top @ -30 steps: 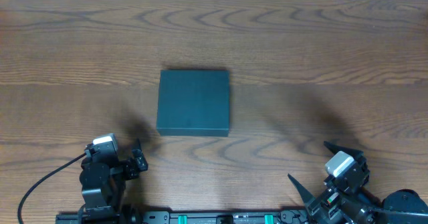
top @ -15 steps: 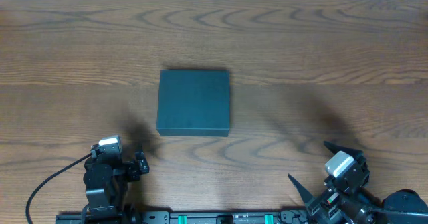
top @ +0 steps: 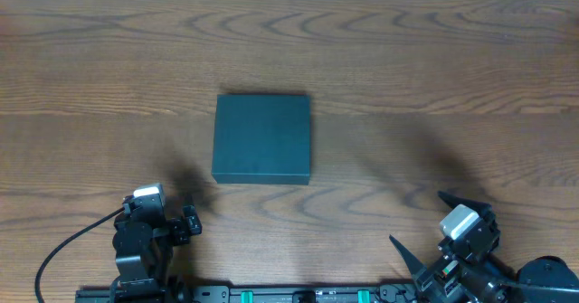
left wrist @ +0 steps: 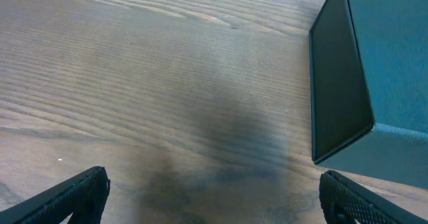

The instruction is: Pack container

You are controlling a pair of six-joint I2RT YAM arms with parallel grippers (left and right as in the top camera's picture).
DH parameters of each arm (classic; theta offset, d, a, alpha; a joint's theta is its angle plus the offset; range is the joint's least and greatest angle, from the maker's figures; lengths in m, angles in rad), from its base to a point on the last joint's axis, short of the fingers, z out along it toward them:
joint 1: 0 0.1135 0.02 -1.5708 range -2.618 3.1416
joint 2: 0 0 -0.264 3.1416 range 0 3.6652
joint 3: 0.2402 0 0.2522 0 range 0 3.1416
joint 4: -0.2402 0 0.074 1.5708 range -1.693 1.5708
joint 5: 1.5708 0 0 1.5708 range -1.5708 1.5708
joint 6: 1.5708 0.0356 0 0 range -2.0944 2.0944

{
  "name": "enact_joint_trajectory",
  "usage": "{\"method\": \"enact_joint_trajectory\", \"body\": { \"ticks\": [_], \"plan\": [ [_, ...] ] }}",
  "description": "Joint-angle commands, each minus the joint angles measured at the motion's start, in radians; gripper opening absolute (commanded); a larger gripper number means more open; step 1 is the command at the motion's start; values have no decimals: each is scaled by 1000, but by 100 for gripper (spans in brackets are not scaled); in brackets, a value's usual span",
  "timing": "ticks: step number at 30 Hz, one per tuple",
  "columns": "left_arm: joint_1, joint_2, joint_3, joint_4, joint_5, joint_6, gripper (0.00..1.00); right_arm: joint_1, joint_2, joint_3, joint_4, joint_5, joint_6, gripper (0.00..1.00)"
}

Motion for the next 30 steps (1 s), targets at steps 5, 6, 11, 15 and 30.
{"method": "enact_joint_trajectory", "body": {
  "ticks": [5, 6, 11, 15, 30],
  "plan": [
    [-2, -7, -10, -3, -12, 21, 99, 5, -5, -1, -22, 3, 14, 99],
    [-2, -7, -10, -3, -12, 21, 99, 5, -5, -1, -39, 3, 14, 99],
    [-2, -7, -10, -3, -12, 21, 99, -53, -5, -10, -72, 5, -2, 99],
    [-3, -7, -10, -3, -12, 21, 98, -158, -9, -84, -16, 28, -8, 99],
    [-2, -7, -10, -3, -12, 21, 99, -479, -231, -573, 382, -174, -106, 99]
  ]
}}
